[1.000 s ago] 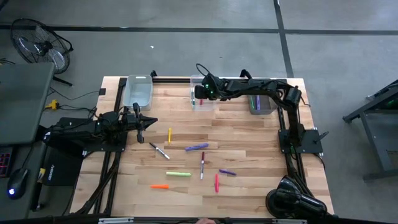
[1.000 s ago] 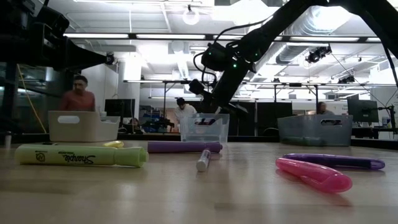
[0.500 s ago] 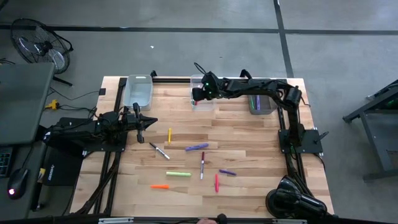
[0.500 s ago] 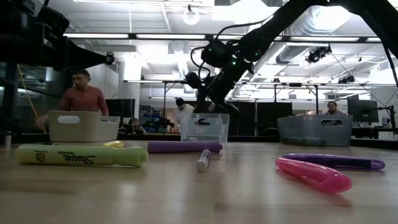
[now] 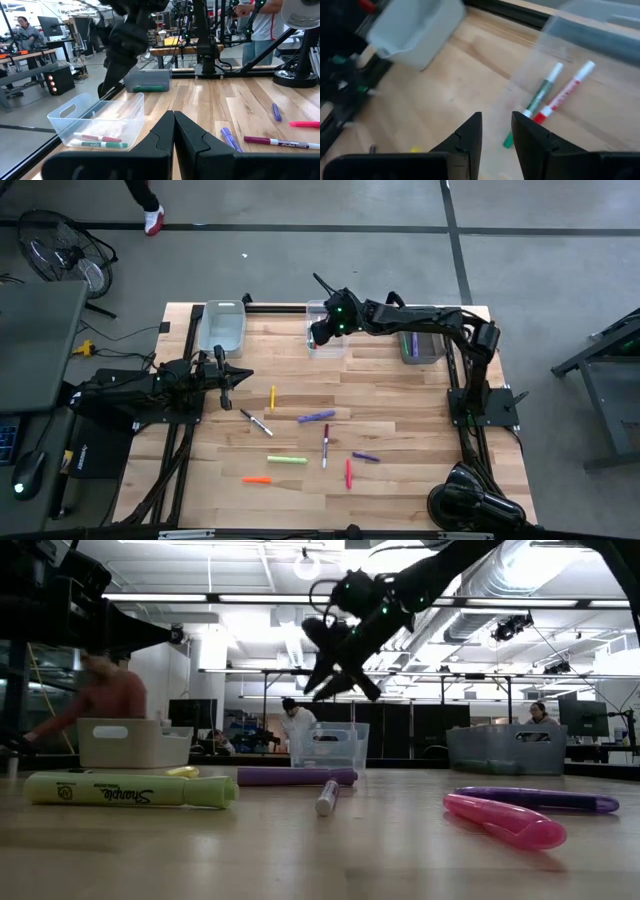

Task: Pick & Place Markers
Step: Put the maroon marker pen into the transparent bin

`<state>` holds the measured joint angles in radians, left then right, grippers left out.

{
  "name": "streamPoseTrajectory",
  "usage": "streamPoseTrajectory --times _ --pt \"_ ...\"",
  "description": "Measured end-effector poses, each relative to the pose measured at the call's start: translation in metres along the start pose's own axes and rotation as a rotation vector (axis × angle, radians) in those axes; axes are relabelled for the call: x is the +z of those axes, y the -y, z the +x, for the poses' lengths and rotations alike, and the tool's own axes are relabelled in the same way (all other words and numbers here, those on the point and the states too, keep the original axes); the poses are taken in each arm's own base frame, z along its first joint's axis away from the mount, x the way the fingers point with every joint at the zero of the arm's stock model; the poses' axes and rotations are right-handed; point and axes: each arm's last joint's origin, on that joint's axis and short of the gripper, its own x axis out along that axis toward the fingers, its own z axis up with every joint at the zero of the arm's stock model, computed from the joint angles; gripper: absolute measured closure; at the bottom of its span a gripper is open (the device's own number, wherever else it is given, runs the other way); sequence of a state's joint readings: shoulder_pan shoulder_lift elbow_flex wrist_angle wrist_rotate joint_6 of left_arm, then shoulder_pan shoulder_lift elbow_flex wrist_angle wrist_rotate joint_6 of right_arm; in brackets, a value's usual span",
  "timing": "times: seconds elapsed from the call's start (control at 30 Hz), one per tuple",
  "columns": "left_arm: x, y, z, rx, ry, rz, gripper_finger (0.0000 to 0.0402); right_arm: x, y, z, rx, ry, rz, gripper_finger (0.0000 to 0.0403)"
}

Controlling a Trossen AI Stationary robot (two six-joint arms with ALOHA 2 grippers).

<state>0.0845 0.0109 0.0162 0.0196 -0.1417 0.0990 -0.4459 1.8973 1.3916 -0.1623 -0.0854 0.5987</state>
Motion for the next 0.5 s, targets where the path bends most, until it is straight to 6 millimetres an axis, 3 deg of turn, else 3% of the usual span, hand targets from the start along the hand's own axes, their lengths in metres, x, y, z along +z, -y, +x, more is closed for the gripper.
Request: streamPoseTrajectory --times 0.5 --pt "0.000 0.000 0.000 0.001 0.000 0.000 0.0400 -0.013 -0.044 -0.036 0.150 -0.043 -0.473 0.0308"
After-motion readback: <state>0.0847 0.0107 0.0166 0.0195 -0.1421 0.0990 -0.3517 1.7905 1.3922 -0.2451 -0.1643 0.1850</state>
